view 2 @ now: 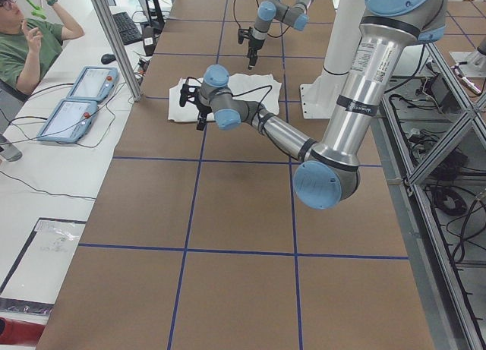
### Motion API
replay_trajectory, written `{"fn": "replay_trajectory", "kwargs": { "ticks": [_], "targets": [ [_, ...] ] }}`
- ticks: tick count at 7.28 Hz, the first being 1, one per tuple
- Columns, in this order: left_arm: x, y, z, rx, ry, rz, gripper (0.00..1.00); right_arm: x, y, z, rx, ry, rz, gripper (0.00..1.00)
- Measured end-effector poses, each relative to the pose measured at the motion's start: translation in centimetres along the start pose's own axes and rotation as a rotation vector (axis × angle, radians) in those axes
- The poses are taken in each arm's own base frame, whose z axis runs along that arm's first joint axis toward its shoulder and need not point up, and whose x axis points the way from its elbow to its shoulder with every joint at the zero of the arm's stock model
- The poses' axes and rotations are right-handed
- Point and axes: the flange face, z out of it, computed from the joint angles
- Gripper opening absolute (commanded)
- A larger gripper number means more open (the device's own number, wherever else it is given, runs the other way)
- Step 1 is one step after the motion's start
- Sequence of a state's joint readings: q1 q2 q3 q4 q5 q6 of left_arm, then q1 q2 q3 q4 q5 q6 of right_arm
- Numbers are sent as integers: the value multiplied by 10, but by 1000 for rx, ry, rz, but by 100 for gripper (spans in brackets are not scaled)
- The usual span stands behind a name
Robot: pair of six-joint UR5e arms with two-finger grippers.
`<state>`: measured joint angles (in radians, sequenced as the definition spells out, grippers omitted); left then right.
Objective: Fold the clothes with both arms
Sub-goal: 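Lower the left gripper beside the shirt while the right gripper holds its side edge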
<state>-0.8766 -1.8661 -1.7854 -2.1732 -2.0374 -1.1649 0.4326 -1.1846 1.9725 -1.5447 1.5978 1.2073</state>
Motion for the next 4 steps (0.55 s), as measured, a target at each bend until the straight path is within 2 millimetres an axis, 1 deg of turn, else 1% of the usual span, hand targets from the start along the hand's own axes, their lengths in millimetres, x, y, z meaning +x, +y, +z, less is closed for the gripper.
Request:
{"fn": "replay_trajectory", "kwargs": {
  "ticks": [1, 2, 3, 4],
  "targets": [
    [21, 40, -4, -33, 38, -65, 100, 20, 9, 0, 16, -93, 80, 100],
    [46, 81, 3, -61, 60, -139, 100, 43, 19, 2, 25, -182, 179, 100],
    [66, 120, 16, -82, 71, -202, 100, 59, 28, 4, 23, -241, 262, 100],
    [82, 152, 27, -98, 107, -257, 100, 66, 32, 6, 20, -268, 312, 100]
  ]
}}
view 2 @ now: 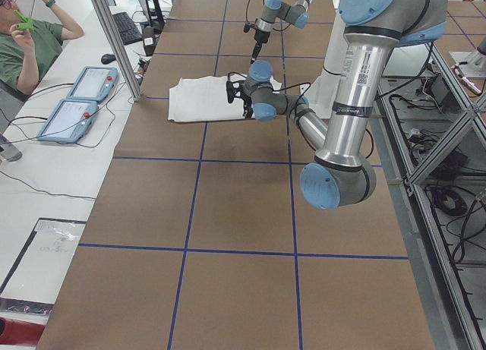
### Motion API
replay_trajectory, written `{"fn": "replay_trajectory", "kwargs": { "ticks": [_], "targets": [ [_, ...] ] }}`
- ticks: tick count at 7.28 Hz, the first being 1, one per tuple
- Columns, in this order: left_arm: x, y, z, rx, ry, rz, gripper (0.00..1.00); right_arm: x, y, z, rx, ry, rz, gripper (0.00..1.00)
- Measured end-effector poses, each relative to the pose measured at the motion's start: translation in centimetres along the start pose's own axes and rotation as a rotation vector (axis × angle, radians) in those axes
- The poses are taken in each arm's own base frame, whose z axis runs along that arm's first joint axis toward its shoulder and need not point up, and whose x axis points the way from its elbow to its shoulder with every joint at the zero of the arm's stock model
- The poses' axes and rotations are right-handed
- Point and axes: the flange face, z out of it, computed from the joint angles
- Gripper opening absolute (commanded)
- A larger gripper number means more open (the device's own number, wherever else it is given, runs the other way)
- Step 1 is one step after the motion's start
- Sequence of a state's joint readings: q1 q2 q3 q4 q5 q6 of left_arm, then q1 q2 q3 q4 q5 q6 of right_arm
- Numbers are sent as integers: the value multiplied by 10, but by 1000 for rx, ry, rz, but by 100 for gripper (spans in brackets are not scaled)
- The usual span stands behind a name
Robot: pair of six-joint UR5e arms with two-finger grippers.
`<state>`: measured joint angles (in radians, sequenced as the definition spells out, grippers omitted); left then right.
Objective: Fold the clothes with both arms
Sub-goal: 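Lower the left gripper beside the shirt while the right gripper holds its side edge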
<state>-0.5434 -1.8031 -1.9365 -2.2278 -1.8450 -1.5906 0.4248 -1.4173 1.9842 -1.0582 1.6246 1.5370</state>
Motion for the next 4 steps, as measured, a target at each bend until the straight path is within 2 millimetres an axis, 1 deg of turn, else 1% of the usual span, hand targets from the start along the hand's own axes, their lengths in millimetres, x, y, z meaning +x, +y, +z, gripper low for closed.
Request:
{"fn": "replay_trajectory", "kwargs": {
  "ticks": [1, 2, 4],
  "targets": [
    [4, 28, 12, -13, 73, -58, 100, 1, 2, 0, 0, -12, 21, 100],
    [3, 50, 26, -11, 131, -106, 100, 1, 2, 0, 0, -18, 28, 100],
    [-4, 93, 58, -5, 162, -141, 100, 1, 3, 1, -1, -20, 31, 100]
  ]
}}
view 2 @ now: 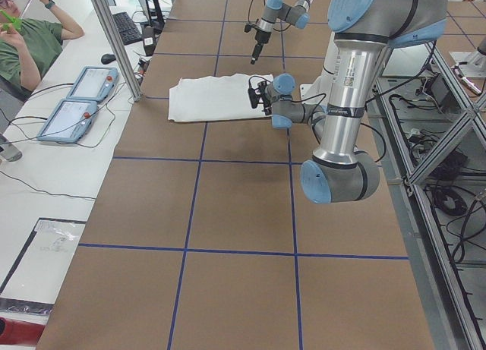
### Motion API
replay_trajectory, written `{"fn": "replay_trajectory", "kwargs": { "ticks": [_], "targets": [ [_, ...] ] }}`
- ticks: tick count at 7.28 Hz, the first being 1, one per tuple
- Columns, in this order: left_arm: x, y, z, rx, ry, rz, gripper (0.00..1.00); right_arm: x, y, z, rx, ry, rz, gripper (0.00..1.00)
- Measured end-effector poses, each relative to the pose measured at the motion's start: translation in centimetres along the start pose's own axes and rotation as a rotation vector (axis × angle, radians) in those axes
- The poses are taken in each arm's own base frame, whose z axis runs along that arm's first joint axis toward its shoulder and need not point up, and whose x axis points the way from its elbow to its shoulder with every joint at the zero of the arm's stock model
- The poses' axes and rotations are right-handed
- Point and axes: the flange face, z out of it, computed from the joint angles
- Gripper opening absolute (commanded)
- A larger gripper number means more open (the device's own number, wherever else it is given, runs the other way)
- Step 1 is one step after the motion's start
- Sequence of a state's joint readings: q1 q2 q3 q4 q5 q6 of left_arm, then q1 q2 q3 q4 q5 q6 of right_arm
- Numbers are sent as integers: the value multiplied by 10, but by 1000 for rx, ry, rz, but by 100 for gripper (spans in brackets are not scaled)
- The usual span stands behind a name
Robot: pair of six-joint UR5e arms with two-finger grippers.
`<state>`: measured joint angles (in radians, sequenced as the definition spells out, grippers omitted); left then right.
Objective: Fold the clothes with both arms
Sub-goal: 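Lower the left gripper beside the shirt while the right gripper holds its side edge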
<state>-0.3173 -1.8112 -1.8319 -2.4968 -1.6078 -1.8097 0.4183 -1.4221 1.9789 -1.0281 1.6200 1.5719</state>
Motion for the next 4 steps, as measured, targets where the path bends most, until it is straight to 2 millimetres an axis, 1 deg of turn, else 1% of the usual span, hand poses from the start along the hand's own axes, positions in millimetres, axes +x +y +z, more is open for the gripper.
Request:
{"fn": "replay_trajectory", "kwargs": {
  "ticks": [2, 3, 4],
  "targets": [
    [-14, 30, 20, -28, -28, 3, 100, 0, 1, 0, 0, 0, 0, 100],
    [-18, 40, 25, -41, -40, 6, 100, 0, 1, 0, -1, 0, -1, 100],
    [-21, 44, 28, -47, -48, 7, 100, 0, 1, 0, 0, 0, -1, 100]
  ]
}}
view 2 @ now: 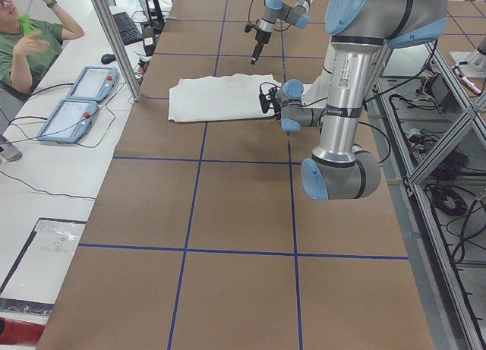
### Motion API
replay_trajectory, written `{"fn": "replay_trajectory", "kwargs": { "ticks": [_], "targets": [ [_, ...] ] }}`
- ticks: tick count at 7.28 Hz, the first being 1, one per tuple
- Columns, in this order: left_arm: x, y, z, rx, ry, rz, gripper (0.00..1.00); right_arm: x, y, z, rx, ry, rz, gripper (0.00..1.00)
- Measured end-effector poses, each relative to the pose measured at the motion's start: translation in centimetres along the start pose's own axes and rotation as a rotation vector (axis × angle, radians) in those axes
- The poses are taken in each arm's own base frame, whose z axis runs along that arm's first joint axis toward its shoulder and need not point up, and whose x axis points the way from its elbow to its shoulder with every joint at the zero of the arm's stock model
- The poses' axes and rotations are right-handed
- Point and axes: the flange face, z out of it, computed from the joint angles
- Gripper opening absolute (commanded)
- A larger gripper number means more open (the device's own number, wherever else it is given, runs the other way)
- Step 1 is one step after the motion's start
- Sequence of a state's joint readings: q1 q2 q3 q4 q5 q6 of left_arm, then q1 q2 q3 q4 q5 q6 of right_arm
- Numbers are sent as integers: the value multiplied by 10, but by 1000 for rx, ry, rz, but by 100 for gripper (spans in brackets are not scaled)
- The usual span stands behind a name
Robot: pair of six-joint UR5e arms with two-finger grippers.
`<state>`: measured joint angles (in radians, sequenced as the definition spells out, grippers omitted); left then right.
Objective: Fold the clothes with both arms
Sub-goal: 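Lower the left gripper beside the shirt while the right gripper holds its side edge, then move the right gripper to the shirt's near corner beside the left gripper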
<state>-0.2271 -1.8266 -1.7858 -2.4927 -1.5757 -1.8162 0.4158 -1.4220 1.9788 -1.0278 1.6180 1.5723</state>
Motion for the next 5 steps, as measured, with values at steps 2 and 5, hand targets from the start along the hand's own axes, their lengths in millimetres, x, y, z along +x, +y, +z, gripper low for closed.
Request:
{"fn": "replay_trajectory", "kwargs": {
  "ticks": [2, 5],
  "targets": [
    [-2, 1, 4, 0, -13, 0, 100, 0, 0, 0, 1, 0, 0, 100],
    [0, 3, 16, 2, -20, 1, 100, 0, 0, 0, 1, 0, 0, 100]
  ]
}}
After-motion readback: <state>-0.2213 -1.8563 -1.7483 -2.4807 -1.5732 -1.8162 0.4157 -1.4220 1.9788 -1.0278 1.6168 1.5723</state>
